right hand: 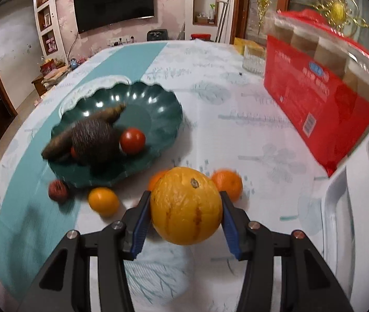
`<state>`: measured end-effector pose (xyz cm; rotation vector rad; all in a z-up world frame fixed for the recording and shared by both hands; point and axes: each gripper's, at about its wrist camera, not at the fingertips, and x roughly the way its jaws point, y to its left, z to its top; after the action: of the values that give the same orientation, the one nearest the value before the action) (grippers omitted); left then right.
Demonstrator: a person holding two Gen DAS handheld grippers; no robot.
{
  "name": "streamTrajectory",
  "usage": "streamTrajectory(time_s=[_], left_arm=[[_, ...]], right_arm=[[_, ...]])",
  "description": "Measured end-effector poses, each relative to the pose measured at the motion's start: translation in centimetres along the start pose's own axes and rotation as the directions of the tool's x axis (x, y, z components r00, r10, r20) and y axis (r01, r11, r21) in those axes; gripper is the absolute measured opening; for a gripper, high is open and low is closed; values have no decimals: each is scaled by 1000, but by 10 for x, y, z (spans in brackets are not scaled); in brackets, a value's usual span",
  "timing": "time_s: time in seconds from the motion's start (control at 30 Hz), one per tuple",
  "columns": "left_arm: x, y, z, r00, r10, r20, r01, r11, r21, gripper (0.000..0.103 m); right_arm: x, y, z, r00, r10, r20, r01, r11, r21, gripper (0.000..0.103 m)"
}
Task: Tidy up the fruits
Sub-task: 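Carry the tomato and grapefruit toward the green plate with both tools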
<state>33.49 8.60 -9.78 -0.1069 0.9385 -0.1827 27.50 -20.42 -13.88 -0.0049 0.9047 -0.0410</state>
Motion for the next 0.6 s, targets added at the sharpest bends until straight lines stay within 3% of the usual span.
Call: streamTrajectory(time_s=[0.33, 0.6], left_arm=[[35, -16, 47, 998, -53, 32, 51, 997, 59, 25], [73, -27, 60, 996, -91, -17, 92, 993, 68, 25]], right_arm=[[19, 16, 62, 995, 21, 93, -19, 999, -30, 50], [39, 22, 91, 992, 43, 122, -39, 999, -38, 50]])
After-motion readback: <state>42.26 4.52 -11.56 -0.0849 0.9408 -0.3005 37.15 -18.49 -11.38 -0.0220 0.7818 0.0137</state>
